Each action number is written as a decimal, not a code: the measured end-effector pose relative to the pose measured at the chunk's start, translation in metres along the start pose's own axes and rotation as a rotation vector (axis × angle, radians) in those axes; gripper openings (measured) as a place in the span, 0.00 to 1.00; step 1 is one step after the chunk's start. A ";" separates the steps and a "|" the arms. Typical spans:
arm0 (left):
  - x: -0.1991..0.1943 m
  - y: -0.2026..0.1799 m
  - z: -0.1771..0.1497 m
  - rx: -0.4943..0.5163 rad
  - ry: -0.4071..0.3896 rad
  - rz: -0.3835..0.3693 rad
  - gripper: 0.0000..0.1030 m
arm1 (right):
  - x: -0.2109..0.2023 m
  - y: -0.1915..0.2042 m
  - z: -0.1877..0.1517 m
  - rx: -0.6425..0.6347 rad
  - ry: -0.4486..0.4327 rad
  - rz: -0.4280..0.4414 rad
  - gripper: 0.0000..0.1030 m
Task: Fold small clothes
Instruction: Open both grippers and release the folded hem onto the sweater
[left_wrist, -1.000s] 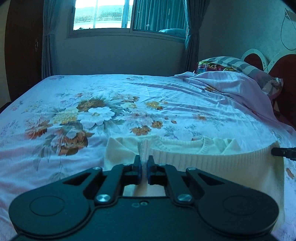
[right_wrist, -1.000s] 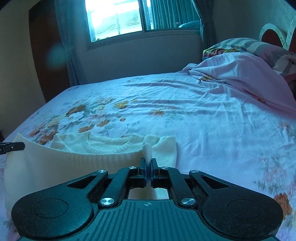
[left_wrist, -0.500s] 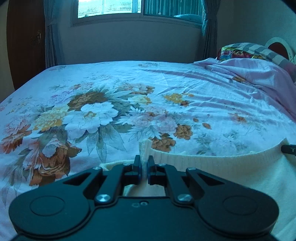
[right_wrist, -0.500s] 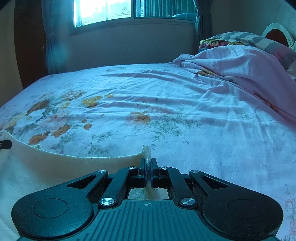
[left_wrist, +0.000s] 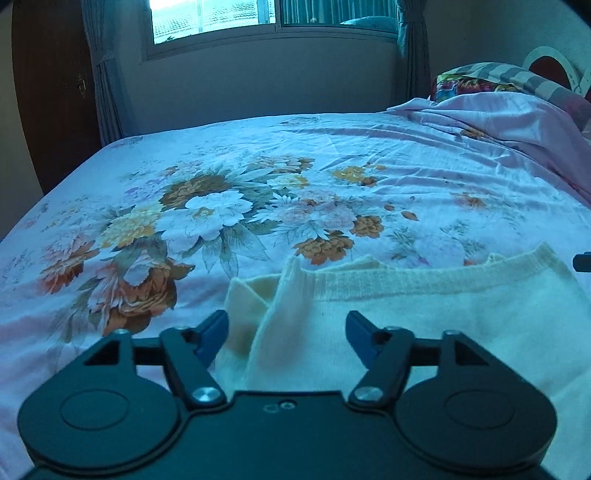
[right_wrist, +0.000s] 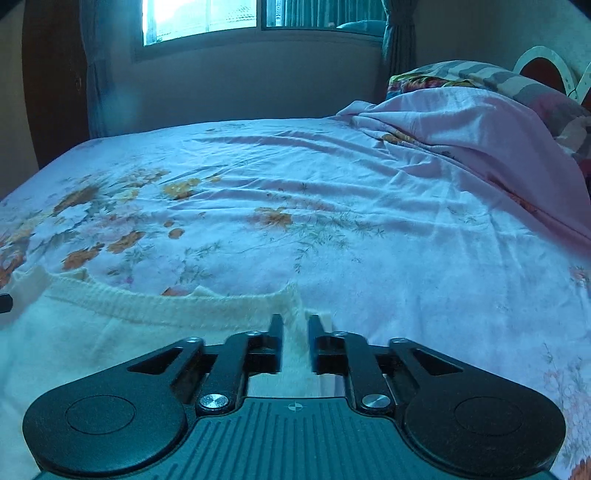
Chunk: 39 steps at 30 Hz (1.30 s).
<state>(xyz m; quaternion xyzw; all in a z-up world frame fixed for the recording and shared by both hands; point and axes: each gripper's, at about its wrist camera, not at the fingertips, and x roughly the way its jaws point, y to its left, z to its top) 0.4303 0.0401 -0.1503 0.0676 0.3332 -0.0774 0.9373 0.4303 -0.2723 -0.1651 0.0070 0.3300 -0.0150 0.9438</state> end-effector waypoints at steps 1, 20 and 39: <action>-0.011 -0.003 -0.007 0.009 -0.001 -0.006 0.68 | -0.012 0.004 -0.008 0.002 -0.006 0.007 0.49; -0.062 -0.019 -0.096 -0.054 0.123 -0.028 0.63 | -0.098 0.051 -0.146 -0.112 0.112 0.050 0.49; -0.079 -0.021 -0.102 -0.089 0.172 0.047 0.72 | -0.106 0.049 -0.138 -0.019 0.123 0.031 0.50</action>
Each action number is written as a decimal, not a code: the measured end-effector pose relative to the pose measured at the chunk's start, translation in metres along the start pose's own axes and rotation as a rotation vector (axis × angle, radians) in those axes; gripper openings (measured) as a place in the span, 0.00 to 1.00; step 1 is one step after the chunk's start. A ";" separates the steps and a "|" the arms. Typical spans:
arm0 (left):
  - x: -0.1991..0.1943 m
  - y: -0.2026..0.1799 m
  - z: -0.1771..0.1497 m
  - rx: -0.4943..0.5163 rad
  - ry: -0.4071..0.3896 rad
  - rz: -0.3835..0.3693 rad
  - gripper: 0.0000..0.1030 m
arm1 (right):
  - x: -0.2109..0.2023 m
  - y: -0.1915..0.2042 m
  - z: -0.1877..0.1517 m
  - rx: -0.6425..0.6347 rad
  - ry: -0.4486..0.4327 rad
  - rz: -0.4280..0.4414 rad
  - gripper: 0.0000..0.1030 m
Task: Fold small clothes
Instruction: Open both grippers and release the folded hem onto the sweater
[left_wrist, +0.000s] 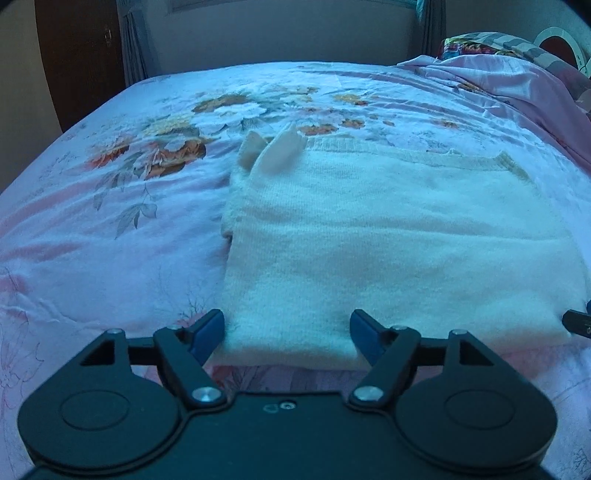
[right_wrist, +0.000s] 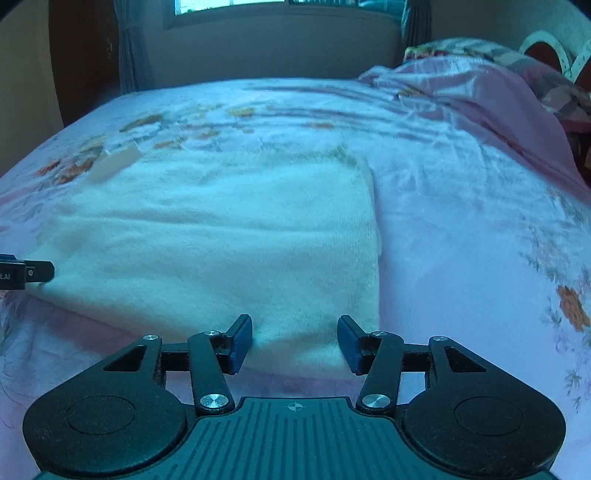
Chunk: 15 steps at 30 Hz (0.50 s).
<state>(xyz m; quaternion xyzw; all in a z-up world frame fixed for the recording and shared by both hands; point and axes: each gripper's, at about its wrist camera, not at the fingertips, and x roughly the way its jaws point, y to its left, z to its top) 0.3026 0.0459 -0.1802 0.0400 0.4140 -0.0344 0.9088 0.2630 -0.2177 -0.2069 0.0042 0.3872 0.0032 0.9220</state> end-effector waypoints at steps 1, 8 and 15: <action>0.003 0.002 -0.002 -0.009 0.003 -0.003 0.75 | 0.001 -0.006 -0.003 0.023 -0.002 0.013 0.50; -0.014 0.011 -0.002 -0.038 -0.035 -0.007 0.73 | -0.029 -0.007 0.007 0.038 -0.079 0.006 0.50; -0.003 0.015 -0.012 -0.047 0.000 -0.009 0.77 | -0.018 -0.015 -0.013 0.058 0.000 0.012 0.50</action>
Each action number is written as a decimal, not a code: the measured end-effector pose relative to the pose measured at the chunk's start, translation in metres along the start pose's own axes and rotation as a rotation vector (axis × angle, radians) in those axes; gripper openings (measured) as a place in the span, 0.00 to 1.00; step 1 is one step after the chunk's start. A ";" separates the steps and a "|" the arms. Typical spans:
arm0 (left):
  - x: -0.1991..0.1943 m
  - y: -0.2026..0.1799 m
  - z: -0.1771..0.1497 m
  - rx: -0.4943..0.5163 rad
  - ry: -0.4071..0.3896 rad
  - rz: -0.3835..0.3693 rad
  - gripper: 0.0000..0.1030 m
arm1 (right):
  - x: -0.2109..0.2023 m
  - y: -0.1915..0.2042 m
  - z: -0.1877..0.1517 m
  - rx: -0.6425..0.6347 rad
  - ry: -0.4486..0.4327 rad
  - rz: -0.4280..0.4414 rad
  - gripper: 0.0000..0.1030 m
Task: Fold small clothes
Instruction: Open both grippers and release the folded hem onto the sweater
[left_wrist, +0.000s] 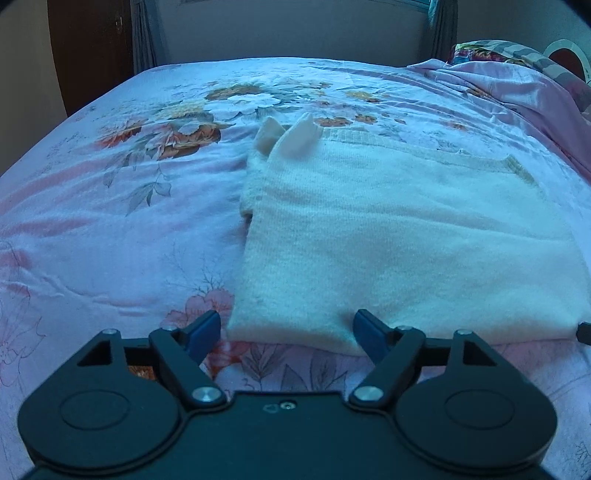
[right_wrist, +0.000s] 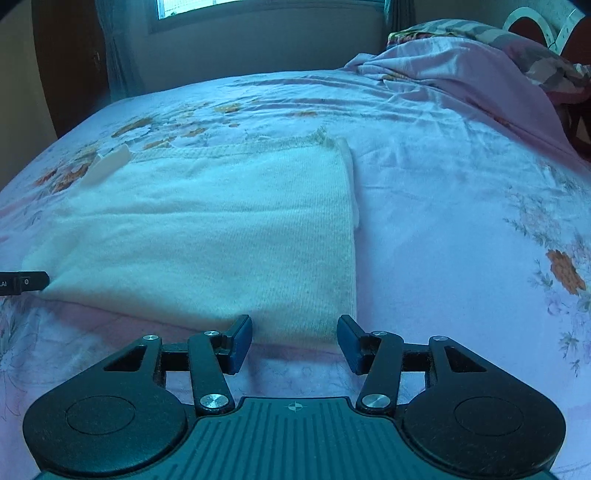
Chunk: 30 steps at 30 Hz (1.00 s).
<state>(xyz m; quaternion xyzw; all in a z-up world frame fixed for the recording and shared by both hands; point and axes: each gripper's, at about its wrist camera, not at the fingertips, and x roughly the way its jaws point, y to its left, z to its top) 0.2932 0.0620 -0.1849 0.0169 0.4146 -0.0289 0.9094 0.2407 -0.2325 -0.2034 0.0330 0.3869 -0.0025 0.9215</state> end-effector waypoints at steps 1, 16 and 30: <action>0.000 0.001 0.000 -0.004 0.001 0.000 0.78 | -0.001 -0.002 -0.001 0.009 -0.001 0.003 0.50; -0.006 0.030 0.024 -0.109 -0.019 0.011 0.76 | -0.016 0.018 0.022 0.030 -0.069 0.070 0.50; 0.032 0.035 0.040 -0.163 0.045 -0.111 0.70 | 0.017 0.063 0.046 -0.034 -0.054 0.140 0.50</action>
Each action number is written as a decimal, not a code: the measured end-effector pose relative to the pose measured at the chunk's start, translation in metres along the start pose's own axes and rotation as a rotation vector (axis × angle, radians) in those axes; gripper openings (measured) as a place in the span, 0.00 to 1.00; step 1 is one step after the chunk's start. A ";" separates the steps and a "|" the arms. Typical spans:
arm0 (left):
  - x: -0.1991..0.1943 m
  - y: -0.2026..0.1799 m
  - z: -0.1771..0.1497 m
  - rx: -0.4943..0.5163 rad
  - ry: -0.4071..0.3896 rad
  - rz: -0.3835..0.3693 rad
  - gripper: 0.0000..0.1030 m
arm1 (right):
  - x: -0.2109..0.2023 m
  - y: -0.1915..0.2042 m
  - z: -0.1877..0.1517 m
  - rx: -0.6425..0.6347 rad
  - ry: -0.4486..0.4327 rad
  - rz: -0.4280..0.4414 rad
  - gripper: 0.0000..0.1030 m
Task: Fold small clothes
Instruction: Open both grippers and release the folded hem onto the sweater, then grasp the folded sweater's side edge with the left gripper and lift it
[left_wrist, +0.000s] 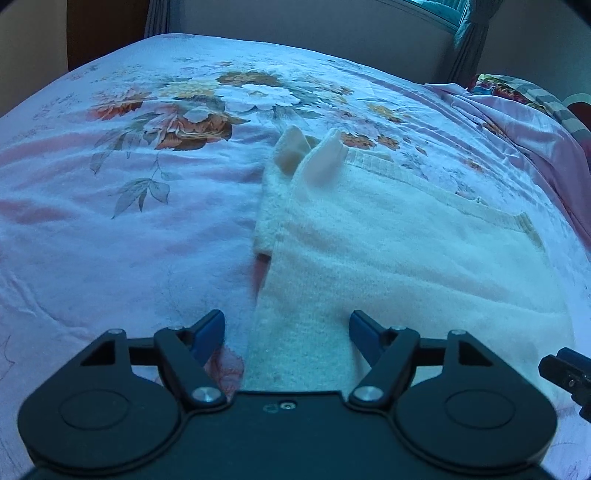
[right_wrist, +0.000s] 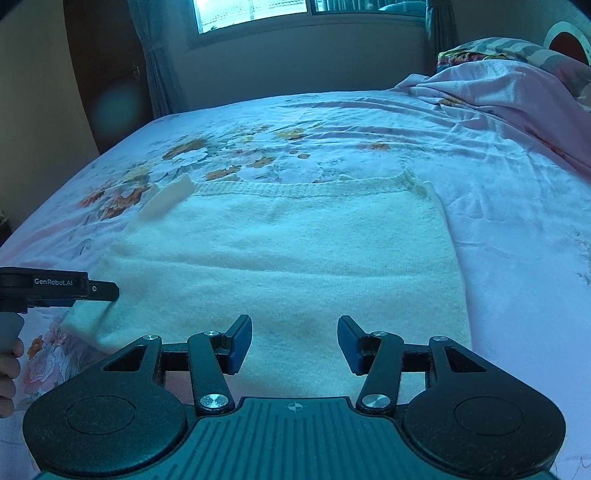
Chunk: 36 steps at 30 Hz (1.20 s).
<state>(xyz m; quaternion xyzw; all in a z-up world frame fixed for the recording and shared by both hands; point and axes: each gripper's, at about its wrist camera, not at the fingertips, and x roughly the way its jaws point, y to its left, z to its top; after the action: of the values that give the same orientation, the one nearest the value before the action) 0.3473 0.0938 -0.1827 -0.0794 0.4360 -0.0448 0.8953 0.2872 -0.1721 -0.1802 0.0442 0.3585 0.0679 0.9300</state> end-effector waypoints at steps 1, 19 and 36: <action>0.002 0.002 0.002 -0.004 0.002 -0.010 0.70 | 0.003 0.001 0.001 -0.005 0.001 0.003 0.50; 0.025 0.017 0.013 0.051 0.092 -0.160 0.99 | 0.026 0.005 0.002 0.011 0.021 0.031 0.50; 0.040 0.052 0.029 -0.235 0.069 -0.359 0.50 | 0.034 0.005 0.011 0.030 -0.014 0.050 0.50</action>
<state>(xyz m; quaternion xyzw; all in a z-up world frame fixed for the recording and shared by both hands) 0.3950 0.1422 -0.2053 -0.2581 0.4473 -0.1553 0.8422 0.3193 -0.1626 -0.1942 0.0677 0.3518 0.0854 0.9297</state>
